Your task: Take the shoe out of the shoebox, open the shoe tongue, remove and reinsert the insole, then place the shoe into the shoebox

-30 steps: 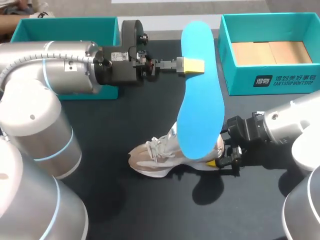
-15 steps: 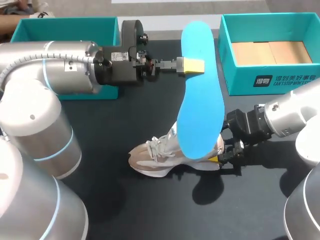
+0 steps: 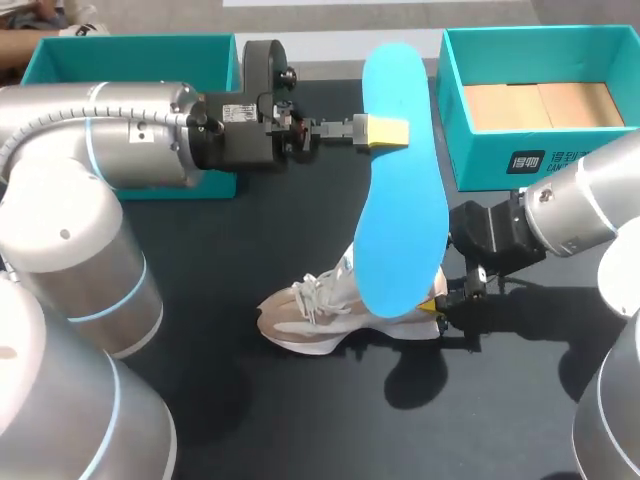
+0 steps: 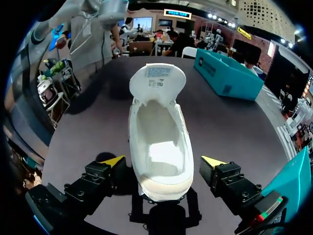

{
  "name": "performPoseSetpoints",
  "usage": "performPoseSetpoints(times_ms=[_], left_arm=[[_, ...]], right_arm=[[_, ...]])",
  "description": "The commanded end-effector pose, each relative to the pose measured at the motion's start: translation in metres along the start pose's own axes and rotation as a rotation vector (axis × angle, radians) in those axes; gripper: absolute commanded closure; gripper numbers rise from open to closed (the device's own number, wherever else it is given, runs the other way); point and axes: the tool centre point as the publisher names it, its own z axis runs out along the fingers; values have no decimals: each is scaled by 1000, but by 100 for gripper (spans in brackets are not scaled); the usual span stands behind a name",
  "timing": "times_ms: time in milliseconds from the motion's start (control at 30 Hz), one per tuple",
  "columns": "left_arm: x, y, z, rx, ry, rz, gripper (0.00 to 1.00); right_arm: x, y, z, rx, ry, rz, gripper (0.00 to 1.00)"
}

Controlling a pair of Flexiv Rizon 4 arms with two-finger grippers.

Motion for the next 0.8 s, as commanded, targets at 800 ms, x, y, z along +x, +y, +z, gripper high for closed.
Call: performPoseSetpoints(times_ms=[800], left_arm=[[0,2,1,3,0,0,100]], right_arm=[[-2,30,-17,376,28,29,0]])
